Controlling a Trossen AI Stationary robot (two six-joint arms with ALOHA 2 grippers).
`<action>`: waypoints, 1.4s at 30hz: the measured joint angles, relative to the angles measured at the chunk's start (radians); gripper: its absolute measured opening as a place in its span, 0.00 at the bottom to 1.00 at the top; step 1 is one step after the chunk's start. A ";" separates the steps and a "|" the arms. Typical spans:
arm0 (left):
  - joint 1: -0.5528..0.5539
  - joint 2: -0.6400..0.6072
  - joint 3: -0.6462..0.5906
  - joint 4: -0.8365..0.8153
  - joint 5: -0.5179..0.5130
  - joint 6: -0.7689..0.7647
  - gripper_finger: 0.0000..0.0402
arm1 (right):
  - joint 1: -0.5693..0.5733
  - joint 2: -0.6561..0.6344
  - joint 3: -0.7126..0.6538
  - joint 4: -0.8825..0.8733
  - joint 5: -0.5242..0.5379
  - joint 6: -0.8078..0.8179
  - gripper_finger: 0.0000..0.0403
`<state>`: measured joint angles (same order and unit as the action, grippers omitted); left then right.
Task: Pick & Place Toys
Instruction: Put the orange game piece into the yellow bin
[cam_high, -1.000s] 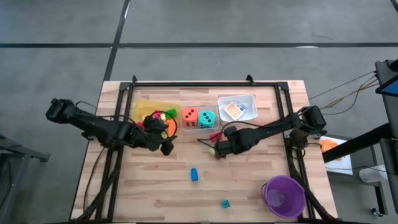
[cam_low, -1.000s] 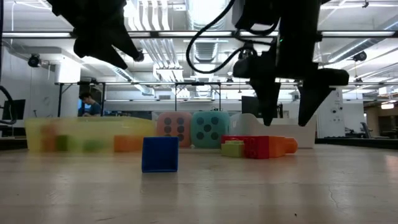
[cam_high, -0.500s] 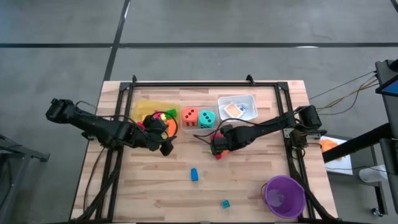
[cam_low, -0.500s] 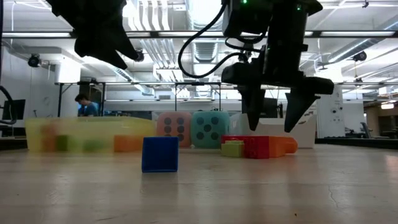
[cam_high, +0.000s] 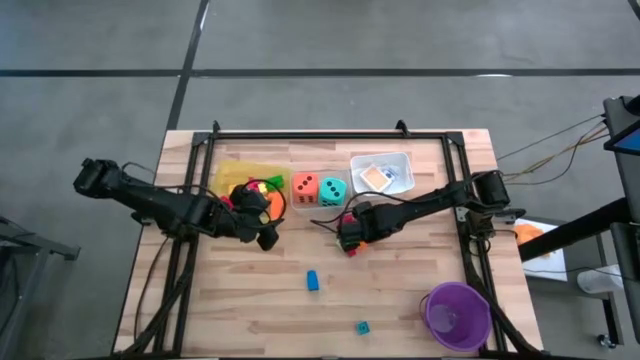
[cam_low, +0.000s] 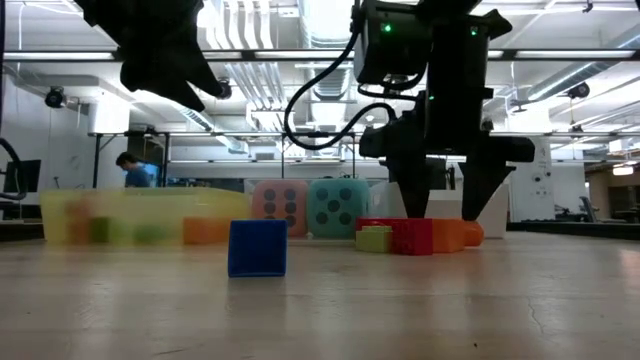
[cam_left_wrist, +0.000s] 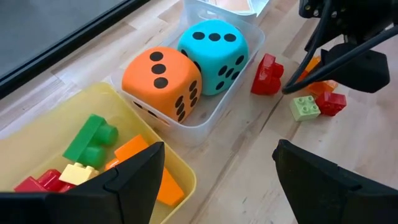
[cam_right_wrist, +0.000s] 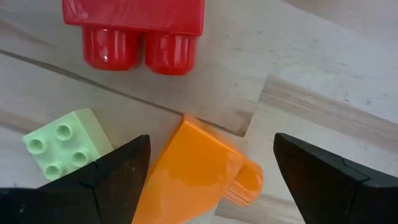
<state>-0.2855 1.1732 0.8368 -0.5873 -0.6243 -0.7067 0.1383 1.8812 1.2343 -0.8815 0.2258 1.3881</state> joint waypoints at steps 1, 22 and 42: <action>0.000 0.000 0.000 0.000 0.000 0.000 0.74 | 0.000 0.000 0.000 0.000 -0.003 0.002 0.83; 0.000 0.000 0.000 0.000 0.007 0.000 0.74 | 0.001 -0.001 -0.007 0.026 -0.047 -0.012 0.40; 0.000 0.000 0.000 -0.014 0.007 0.003 0.74 | -0.001 0.003 -0.010 0.017 -0.132 -0.060 0.81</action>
<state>-0.2855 1.1732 0.8364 -0.6010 -0.6170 -0.7036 0.1371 1.8841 1.2240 -0.8643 0.0937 1.3281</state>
